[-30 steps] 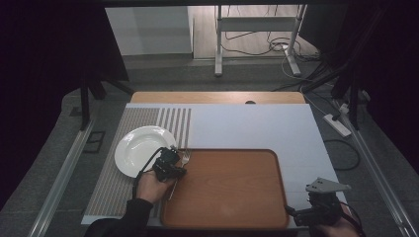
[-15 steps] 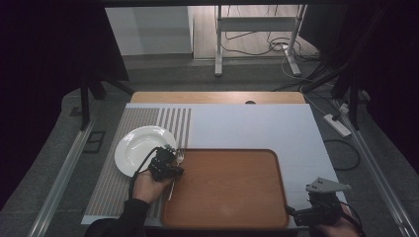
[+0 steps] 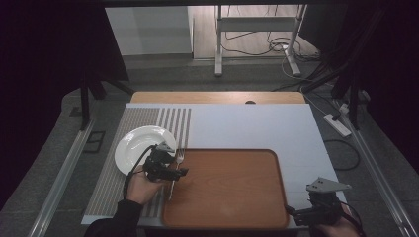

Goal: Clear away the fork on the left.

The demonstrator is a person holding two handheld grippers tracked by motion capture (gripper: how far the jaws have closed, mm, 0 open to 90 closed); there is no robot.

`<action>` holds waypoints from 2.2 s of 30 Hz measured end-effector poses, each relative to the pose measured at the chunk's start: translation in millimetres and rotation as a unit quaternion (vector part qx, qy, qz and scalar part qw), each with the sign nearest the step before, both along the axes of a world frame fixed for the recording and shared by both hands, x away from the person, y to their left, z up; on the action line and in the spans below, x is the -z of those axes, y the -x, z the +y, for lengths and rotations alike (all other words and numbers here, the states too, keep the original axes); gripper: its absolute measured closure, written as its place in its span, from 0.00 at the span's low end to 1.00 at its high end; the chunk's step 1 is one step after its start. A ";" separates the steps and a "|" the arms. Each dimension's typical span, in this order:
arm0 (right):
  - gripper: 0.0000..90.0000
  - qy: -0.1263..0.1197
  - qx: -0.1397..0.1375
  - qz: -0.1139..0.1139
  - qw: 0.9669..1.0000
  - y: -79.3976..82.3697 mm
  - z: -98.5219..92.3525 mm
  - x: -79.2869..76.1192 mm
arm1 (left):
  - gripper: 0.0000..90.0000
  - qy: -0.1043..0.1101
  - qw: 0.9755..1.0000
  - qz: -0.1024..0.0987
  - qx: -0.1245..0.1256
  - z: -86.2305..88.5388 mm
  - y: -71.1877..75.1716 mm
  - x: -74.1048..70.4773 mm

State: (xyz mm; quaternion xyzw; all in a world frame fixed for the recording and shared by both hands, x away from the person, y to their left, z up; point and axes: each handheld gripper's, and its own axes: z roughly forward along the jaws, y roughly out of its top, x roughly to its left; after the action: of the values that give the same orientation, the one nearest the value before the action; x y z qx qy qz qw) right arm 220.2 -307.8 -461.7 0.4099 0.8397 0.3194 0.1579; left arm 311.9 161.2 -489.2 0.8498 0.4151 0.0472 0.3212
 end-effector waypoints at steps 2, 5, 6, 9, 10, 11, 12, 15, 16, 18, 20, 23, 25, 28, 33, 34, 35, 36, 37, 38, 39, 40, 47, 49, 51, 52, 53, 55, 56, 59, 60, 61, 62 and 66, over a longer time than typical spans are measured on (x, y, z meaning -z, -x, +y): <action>0.00 0.000 0.000 0.000 1.000 0.1 0.1 0.0 | 0.26 0.008 1.000 0.002 -0.004 2.8 0.9 -1.6; 0.00 0.000 -0.001 0.000 1.000 0.1 0.2 0.0 | 0.21 0.019 1.000 0.000 -0.003 7.8 2.9 -3.7; 0.00 0.000 0.000 0.000 1.000 0.1 0.0 0.0 | 0.19 0.024 1.000 0.000 -0.002 9.1 3.2 -4.2; 0.00 -0.001 0.000 0.000 1.000 0.1 -0.1 0.1 | 0.14 0.027 1.000 -0.011 -0.003 12.7 5.5 -5.3; 0.00 -0.001 0.000 0.000 1.000 0.2 -0.1 0.1 | 0.11 0.025 1.000 -0.014 -0.002 13.6 6.1 -5.6; 0.00 -0.001 0.000 0.000 1.000 0.2 0.0 0.1 | 0.09 0.022 1.000 -0.018 -0.001 14.8 7.4 -6.0; 0.00 -0.001 0.000 0.000 1.000 0.2 0.0 0.1 | 0.07 0.022 1.000 -0.021 -0.001 16.0 8.4 -6.2; 0.00 0.001 0.000 0.001 1.000 0.2 0.1 0.1 | 0.03 0.022 0.999 -0.026 -0.003 19.3 11.6 -6.5; 0.00 0.001 0.000 0.001 1.000 0.2 0.2 0.1 | 0.03 0.021 0.999 -0.027 -0.002 20.6 12.4 -6.6; 0.00 0.001 0.000 0.001 1.000 0.2 0.3 0.1 | 0.01 0.027 0.999 -0.027 -0.001 23.4 14.1 -6.4; 0.00 0.001 0.000 0.001 1.000 0.2 0.3 0.2 | 0.01 0.032 0.999 -0.029 0.002 26.1 16.1 -6.2; 0.00 0.002 0.001 0.002 1.000 0.2 0.5 0.2 | 0.00 0.041 0.999 -0.035 0.002 30.0 19.0 -6.8; 0.00 0.002 0.001 0.002 1.000 0.1 0.5 0.3 | 0.00 0.046 0.998 -0.037 0.000 32.1 20.4 -6.9; 0.00 0.002 0.002 0.002 1.000 0.1 0.5 0.4 | 0.00 0.045 0.998 -0.039 -0.001 34.7 21.9 -6.5; 0.00 0.002 0.002 0.002 1.000 0.1 0.4 0.5 | 0.00 0.047 0.998 -0.044 -0.007 39.3 25.4 -6.0; 0.00 0.002 0.002 0.002 1.000 0.1 0.4 0.5 | 0.00 0.048 0.998 -0.045 -0.008 39.9 26.1 -6.0; 0.00 0.002 0.002 0.002 1.000 0.1 0.4 0.5 | 0.00 0.046 0.998 -0.046 -0.008 41.6 27.0 -6.2; 0.00 0.002 0.002 0.002 1.000 0.1 0.4 0.5 | 0.00 0.048 0.998 -0.048 -0.009 42.3 27.6 -6.2; 0.00 0.002 0.002 0.003 1.000 0.1 0.3 0.4 | 0.00 0.049 0.997 -0.050 -0.011 43.7 28.9 -6.3; 0.00 0.002 0.002 0.003 1.000 0.1 0.5 0.5 | 0.00 0.048 0.997 -0.050 -0.012 44.6 29.6 -6.4; 0.00 0.002 0.002 0.003 1.000 0.1 0.5 0.5 | 0.00 0.048 0.997 -0.051 -0.013 46.2 30.6 -6.5; 0.00 0.002 0.002 0.003 1.000 0.2 0.6 0.5 | 0.00 0.047 0.997 -0.053 -0.014 47.4 31.5 -6.3; 0.00 0.003 0.003 0.004 1.000 0.4 0.6 0.4 | 0.00 0.047 0.997 -0.053 -0.023 57.6 38.6 -5.2; 0.00 0.003 0.004 0.004 1.000 0.5 0.7 0.3 | 0.00 0.048 0.997 -0.052 -0.026 60.9 40.8 -4.9; 0.00 0.005 0.004 0.005 1.000 0.5 0.9 0.2 | 0.00 0.051 0.997 -0.052 -0.031 64.0 43.2 -4.4; 0.00 0.005 0.004 0.005 1.000 0.5 0.9 0.2 | 0.00 0.051 0.997 -0.051 -0.033 65.3 43.9 -4.4; 0.00 0.005 0.004 0.005 1.000 0.5 1.0 0.2 | 0.00 0.051 0.997 -0.050 -0.034 67.4 45.3 -4.4; 0.00 0.006 0.005 0.006 1.000 0.4 0.9 0.4 | 0.00 0.049 0.997 -0.051 -0.039 70.1 47.7 -4.1; 0.00 0.005 0.005 0.006 1.000 0.3 0.8 0.4 | 0.00 0.048 0.997 -0.049 -0.042 71.6 49.0 -3.8; 0.00 0.002 0.006 0.005 1.000 0.3 0.1 0.5 | 0.00 0.050 0.997 -0.046 -0.048 76.7 52.9 -2.1; 0.00 0.002 0.006 0.006 1.000 0.3 0.1 0.5 | 0.00 0.051 0.996 -0.045 -0.050 78.1 54.0 -1.7; 0.00 0.002 0.007 0.005 1.000 0.4 0.0 0.5 | 0.00 0.051 0.996 -0.044 -0.052 79.4 55.1 -1.3; 0.00 0.002 0.007 0.005 1.000 0.4 -0.1 0.5 | 0.00 0.051 0.996 -0.044 -0.053 80.5 56.1 -0.9; 0.00 0.003 0.008 0.005 1.000 0.4 -0.4 0.3 | 0.00 0.048 0.996 -0.045 -0.056 84.5 60.0 0.1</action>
State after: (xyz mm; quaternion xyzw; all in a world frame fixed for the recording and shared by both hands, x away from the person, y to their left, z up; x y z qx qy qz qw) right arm 219.8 -308.2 -462.0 0.4180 0.8379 0.3137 0.1574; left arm 251.9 245.7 -489.2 0.8057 0.4493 0.0830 0.3770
